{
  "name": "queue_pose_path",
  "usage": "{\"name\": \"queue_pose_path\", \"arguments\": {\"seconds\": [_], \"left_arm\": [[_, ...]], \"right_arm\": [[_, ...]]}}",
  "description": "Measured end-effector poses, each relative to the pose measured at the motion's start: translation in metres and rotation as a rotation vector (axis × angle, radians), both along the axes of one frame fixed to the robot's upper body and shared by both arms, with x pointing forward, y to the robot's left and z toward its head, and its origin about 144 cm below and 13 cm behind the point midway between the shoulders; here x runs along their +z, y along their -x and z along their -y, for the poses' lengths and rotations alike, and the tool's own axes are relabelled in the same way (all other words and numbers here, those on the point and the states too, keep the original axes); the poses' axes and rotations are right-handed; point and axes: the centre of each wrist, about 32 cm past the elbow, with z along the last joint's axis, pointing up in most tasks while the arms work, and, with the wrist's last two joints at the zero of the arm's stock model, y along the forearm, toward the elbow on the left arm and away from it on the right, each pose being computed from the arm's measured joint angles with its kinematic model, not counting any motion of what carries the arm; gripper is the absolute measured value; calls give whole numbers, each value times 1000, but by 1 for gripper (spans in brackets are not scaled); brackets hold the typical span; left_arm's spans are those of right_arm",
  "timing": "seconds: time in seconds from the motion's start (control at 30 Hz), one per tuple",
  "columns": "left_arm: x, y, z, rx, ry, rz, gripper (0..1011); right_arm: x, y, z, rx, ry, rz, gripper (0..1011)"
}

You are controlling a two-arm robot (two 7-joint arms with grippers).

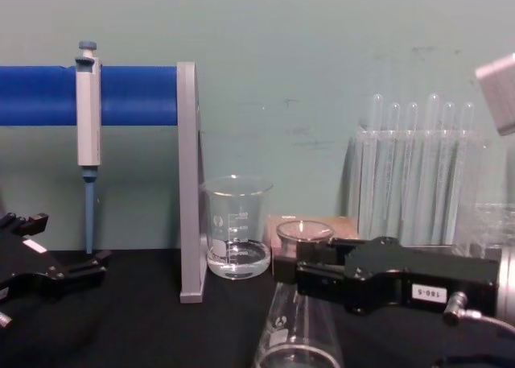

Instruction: Grasp the erlenmeyer flask with one hand, shake it three times, then place it back.

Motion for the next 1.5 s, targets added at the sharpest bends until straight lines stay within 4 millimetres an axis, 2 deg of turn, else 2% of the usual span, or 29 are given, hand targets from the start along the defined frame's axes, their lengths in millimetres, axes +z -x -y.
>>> {"name": "queue_pose_path", "arguments": {"seconds": [1.5], "left_arm": [[0,0,0,0,0,0,1001]], "right_arm": [[-4,1,-2,-6,25,-39,456]]}}
